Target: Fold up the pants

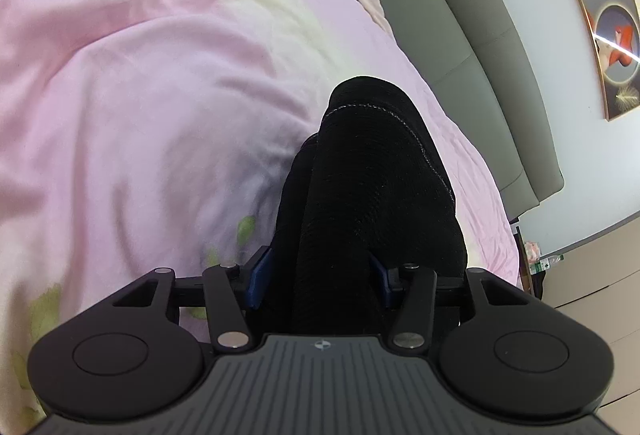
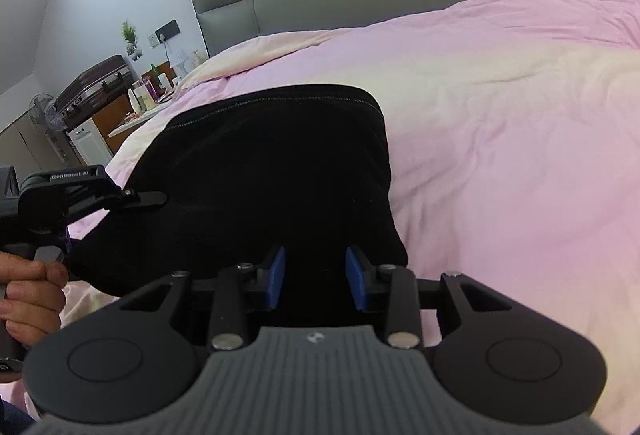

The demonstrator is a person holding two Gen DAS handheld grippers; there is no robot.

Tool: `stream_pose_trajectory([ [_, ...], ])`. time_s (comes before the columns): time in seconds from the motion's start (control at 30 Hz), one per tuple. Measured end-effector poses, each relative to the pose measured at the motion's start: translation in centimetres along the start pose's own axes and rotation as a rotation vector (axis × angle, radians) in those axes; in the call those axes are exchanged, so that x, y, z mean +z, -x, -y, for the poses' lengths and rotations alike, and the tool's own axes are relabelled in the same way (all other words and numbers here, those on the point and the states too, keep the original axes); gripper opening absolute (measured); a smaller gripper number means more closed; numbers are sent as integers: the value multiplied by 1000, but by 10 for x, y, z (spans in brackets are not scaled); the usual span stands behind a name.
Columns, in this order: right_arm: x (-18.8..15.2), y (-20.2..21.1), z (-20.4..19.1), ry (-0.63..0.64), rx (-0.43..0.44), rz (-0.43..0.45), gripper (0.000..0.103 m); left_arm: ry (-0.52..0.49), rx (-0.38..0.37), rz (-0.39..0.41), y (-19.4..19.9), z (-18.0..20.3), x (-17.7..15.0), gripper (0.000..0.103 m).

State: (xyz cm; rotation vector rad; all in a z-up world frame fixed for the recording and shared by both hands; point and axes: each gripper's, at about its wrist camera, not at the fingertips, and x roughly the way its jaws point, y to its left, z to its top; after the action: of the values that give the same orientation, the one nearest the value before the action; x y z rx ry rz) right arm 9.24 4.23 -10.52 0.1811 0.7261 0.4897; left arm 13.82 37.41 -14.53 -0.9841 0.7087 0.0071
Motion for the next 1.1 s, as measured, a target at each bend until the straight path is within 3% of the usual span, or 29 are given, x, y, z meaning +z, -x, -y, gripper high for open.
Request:
stream_pose_trajectory([
  [0.13, -7, -11, 16, -76, 18, -159, 33, -40, 12, 73, 17, 8, -8, 49],
  [0.2, -24, -30, 25, -124, -27, -357, 29, -80, 22, 77, 26, 15, -12, 49],
  [0.23, -32, -28, 28, -139, -52, -349, 20, -97, 12, 58, 28, 17, -14, 50],
  [0.37, -42, -1, 28, -176, -1, -265, 27, -208, 23, -61, 32, 30, -36, 56],
  [0.47, -40, 11, 27, -160, 9, -259, 29, -335, 143, -108, 34, 43, -53, 59],
  [0.63, -21, 37, 29, -132, 23, -182, 33, -321, 237, -113, 41, 36, -54, 65],
  [0.7, -12, 48, 32, -131, 27, -149, 35, -314, 225, -40, 53, 39, -51, 63],
  [0.77, -7, 56, 35, -119, 20, -117, 47, -323, 220, 78, 69, 45, -47, 64],
  [0.8, -5, 60, 36, -113, 15, -106, 53, -321, 219, 132, 76, 47, -45, 66],
  [0.87, -3, 62, 40, -104, 6, -106, 55, -303, 193, 184, 83, 46, -39, 74],
  [0.97, -2, 58, 47, -119, 1, -118, 57, -229, 120, 148, 75, 35, -28, 84],
  [1.1, 2, 60, 47, -104, -2, -116, 63, -103, 33, 89, 59, 25, -11, 87],
])
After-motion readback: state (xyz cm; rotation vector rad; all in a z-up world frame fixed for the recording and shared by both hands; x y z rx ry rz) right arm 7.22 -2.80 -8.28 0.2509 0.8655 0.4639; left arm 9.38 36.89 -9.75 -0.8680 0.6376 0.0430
